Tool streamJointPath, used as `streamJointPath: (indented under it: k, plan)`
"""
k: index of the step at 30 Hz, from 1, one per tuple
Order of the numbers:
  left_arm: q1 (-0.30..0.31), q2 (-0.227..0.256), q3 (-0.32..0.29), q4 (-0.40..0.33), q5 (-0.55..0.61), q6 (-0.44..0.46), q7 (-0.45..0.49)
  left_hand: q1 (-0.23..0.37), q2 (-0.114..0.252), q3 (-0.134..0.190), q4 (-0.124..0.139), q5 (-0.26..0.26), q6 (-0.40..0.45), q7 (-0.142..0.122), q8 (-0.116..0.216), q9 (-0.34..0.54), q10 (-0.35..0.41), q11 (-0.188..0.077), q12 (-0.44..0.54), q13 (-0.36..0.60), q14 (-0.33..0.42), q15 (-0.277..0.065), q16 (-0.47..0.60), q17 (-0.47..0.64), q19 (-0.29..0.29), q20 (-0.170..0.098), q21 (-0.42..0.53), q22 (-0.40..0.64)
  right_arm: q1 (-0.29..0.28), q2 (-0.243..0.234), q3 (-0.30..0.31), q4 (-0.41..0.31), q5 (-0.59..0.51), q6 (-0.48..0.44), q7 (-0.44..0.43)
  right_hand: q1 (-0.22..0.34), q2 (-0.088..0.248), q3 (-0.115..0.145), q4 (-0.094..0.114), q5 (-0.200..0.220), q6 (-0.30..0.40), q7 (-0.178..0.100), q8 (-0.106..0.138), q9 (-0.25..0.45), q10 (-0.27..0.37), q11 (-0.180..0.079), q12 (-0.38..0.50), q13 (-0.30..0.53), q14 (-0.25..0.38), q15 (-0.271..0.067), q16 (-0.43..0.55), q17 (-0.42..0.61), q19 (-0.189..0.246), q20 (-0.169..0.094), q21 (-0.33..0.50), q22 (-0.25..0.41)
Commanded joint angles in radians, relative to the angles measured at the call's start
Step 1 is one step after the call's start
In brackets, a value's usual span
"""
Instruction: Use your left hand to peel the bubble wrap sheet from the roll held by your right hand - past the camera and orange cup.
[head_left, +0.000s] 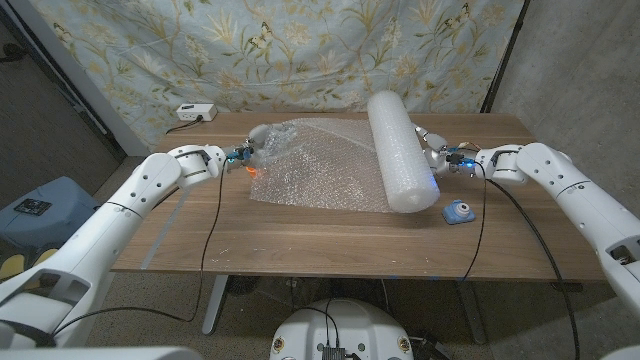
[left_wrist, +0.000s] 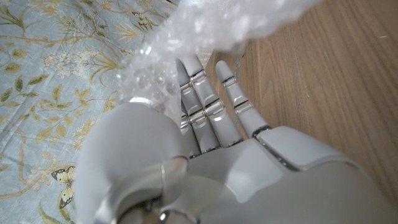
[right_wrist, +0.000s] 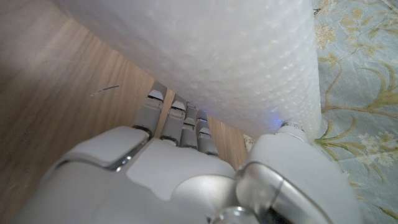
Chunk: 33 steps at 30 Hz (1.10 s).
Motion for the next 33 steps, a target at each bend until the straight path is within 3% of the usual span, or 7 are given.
streamJointPath:
  k: [1,20,33]
  plan:
    - [0.022,0.014,-0.010,-0.022,-0.012,-0.026,0.023,0.010,-0.003,0.005,0.005,0.000,0.023,0.021,-0.002,0.004,0.011,-0.003,-0.001,0.002,0.008,-0.003,-0.001,0.001,-0.004,-0.003,0.007,0.003,0.042,0.008,-0.017,0.041,-0.026,-0.025,0.018,-0.003,0.005,-0.011,0.002,0.007,-0.006,0.066,0.003,-0.002,0.000,0.005,-0.002,0.003,0.005,0.006,0.001,0.002,0.003,0.005,0.000,0.003]
    - [0.003,0.047,-0.012,-0.031,-0.013,-0.019,0.023,0.010,-0.003,0.004,0.006,0.000,0.025,0.022,-0.006,0.004,0.013,-0.002,-0.005,0.004,0.008,-0.002,-0.003,0.004,-0.007,-0.003,0.016,0.002,0.045,0.027,-0.005,0.068,-0.045,0.001,0.040,0.000,0.010,-0.019,0.003,0.015,-0.003,0.066,0.005,-0.003,0.002,0.005,-0.009,0.006,0.005,0.008,0.002,0.003,0.002,0.005,-0.001,0.003]
    - [0.006,0.101,-0.040,-0.072,-0.026,0.006,0.042,0.010,-0.004,0.005,0.005,0.000,0.025,0.023,-0.008,0.004,0.010,-0.004,-0.010,0.006,0.009,-0.002,-0.004,0.005,-0.009,-0.003,0.022,0.001,-0.007,0.036,0.027,0.044,-0.030,0.062,0.049,0.001,0.011,-0.024,0.004,0.019,-0.001,0.066,0.007,-0.004,0.000,0.005,-0.014,0.008,-0.001,0.009,-0.001,0.004,-0.001,0.005,-0.002,0.003]
